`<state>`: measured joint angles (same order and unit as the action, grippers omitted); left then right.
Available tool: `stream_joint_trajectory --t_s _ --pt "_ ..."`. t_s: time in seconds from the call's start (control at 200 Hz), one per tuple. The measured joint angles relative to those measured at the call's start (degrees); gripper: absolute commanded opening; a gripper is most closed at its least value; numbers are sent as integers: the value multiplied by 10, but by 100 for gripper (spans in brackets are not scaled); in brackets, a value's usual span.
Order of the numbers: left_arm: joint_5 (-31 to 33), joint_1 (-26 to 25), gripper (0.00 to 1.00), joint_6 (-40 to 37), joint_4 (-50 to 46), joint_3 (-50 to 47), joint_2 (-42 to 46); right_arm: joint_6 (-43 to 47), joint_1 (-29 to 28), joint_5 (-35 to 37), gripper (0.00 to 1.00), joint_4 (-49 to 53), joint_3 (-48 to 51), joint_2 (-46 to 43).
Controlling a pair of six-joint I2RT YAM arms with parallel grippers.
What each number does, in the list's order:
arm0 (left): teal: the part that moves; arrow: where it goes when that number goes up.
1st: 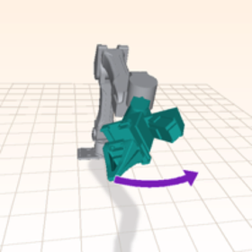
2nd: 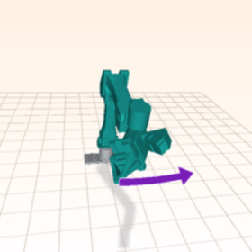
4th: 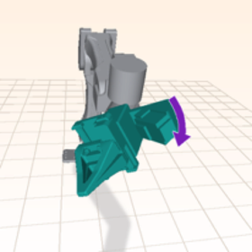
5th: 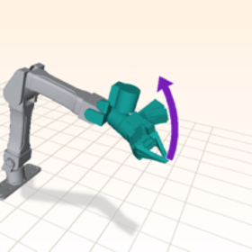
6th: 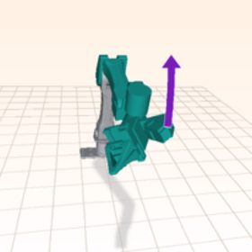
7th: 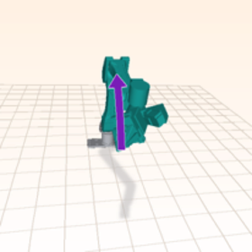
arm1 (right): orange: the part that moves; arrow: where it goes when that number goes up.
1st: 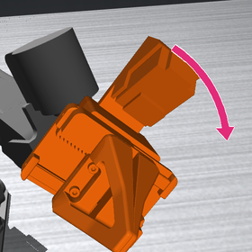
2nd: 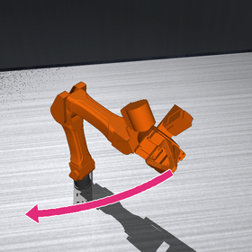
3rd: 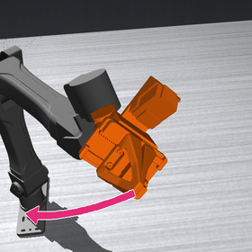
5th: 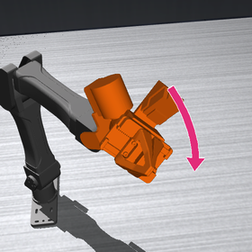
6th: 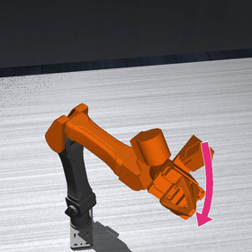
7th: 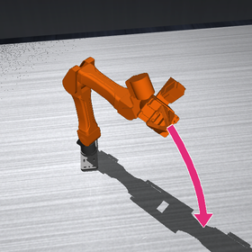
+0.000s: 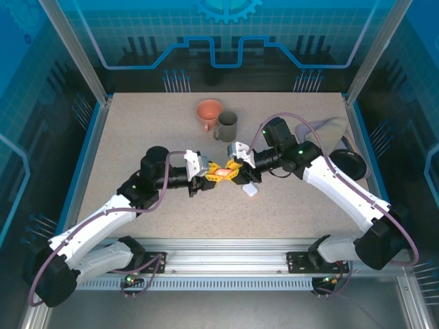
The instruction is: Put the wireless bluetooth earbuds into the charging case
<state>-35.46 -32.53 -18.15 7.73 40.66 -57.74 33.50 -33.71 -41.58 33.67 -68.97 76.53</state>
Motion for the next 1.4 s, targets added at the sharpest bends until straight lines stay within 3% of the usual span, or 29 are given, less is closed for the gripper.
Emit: stream_joint_trajectory --t_s 0.055,0.175,0.485,0.715,1.035,1.401 --pt "-2 0 36 -1 -1 0 0 2 0 -1 27 1 0 0" --pt "-3 0 48 -1 -6 0 0 2 0 0 27 8 -2 0" --pt "-4 0 53 -5 -27 1 0 9 1 0 26 24 -11 -1" --pt "-4 0 51 -12 -35 1 -1 10 1 0 26 24 -12 -1" --pt "-10 0 30 -12 -31 1 -8 10 0 -1 27 32 -17 -1" --pt "-10 0 34 -8 -27 5 -10 10 -3 3 27 34 -19 0"
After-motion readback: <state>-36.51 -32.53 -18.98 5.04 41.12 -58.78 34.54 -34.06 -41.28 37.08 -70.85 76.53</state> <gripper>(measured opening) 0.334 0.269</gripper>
